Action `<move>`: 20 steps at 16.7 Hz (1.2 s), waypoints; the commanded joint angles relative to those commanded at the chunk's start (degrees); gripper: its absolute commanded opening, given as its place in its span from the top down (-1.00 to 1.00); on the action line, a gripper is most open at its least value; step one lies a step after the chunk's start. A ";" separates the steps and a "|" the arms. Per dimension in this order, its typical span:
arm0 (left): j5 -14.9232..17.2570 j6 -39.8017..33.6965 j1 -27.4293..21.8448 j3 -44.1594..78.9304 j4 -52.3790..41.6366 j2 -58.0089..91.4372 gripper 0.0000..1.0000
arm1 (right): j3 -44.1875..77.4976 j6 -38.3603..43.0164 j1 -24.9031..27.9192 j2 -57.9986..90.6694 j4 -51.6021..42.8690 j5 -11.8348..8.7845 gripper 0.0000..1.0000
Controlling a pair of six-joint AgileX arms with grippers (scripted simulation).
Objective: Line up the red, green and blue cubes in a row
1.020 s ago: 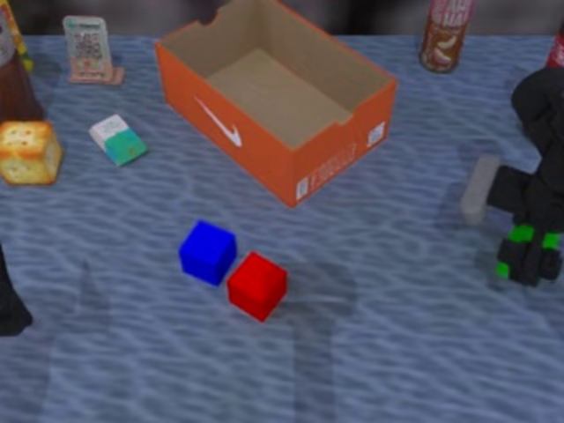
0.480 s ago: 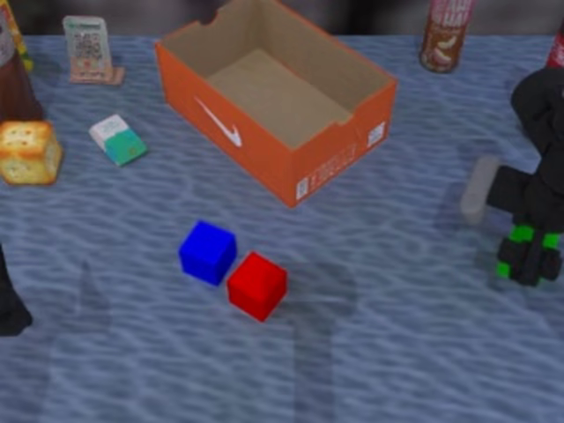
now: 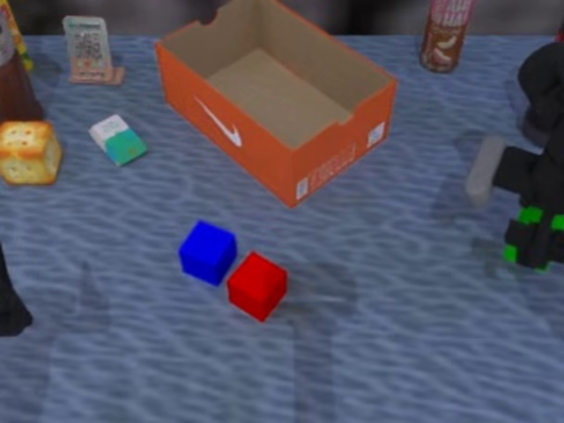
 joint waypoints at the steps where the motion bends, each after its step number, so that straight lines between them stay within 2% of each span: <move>1: 0.00 0.00 0.00 0.00 0.00 0.00 -1.00 | 1.22 -0.09 0.13 -0.83 -2.49 -0.01 1.00; 4: 0.00 0.00 0.00 0.00 0.00 0.00 -1.00 | 4.11 -0.17 0.41 -3.18 -7.37 -0.02 1.00; 9: 0.00 0.00 0.00 0.00 0.00 0.00 -1.00 | 4.43 -0.02 0.32 -3.21 -7.73 -0.03 1.00; 11: 0.00 0.00 0.00 0.00 0.00 0.00 -1.00 | 6.45 0.40 2.34 -1.95 -8.67 -0.01 1.00; 14: 0.00 0.00 0.00 0.00 0.00 0.00 -1.00 | 13.04 2.10 9.11 1.79 -11.51 0.02 1.00; 20: 0.00 0.00 0.00 0.00 0.00 0.00 -1.00 | 29.34 6.75 27.86 11.03 -18.90 -0.02 1.00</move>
